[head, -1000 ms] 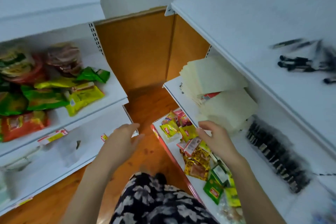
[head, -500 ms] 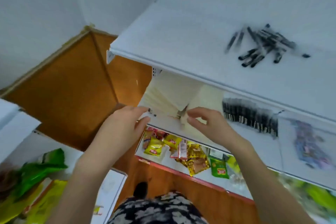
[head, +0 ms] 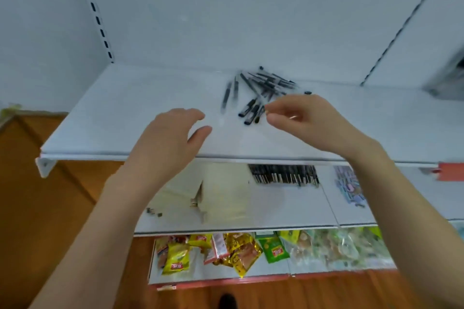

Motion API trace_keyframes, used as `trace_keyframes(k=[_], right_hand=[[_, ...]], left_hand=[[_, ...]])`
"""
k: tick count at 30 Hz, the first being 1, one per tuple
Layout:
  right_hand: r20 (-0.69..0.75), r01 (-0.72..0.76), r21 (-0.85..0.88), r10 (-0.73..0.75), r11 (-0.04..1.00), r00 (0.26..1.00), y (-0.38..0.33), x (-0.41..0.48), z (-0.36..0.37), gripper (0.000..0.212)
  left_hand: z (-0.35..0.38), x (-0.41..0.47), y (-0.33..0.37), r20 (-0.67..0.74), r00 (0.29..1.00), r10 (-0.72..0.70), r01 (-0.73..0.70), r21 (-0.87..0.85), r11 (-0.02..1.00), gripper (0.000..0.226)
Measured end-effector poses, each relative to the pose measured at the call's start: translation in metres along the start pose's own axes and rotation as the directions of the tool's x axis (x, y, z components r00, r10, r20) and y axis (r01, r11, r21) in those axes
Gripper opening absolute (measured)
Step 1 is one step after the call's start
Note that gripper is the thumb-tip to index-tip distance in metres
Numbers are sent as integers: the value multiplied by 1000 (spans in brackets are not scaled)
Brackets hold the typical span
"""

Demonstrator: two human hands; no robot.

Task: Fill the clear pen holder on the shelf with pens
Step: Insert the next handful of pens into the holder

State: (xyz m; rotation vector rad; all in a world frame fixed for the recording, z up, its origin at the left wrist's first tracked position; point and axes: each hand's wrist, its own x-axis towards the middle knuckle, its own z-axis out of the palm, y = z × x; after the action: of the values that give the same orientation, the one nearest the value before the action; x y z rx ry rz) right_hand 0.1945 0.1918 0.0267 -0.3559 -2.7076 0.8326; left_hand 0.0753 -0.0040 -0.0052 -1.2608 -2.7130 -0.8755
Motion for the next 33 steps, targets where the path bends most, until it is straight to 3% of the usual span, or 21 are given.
trace_keyframes(k=[7, 13, 17, 27, 31, 33], right_hand=[[-32, -115, -152, 112, 982, 993, 74, 56, -39, 19], [-61, -144, -152, 136, 978, 989, 107, 100, -24, 21], [-21, -170, -164, 169, 972, 985, 111, 123, -8, 27], [52, -281, -204, 297, 938, 953, 115, 129, -12, 30], [6, -324, -160, 329, 932, 944, 118, 117, -13, 43], [-49, -339, -117, 336, 933, 941, 123, 109, -12, 39]], left_hand=[[57, 95, 36, 202, 967, -152, 136, 90, 987, 71], [100, 136, 52, 74, 964, -254, 239, 168, 956, 104], [111, 162, 54, -1, 966, -260, 256, 177, 950, 94], [102, 182, 55, 197, 962, -189, 172, 100, 980, 58], [107, 179, 57, 240, 959, -154, 146, 50, 988, 32], [107, 178, 56, 239, 962, -135, 123, 64, 990, 32]])
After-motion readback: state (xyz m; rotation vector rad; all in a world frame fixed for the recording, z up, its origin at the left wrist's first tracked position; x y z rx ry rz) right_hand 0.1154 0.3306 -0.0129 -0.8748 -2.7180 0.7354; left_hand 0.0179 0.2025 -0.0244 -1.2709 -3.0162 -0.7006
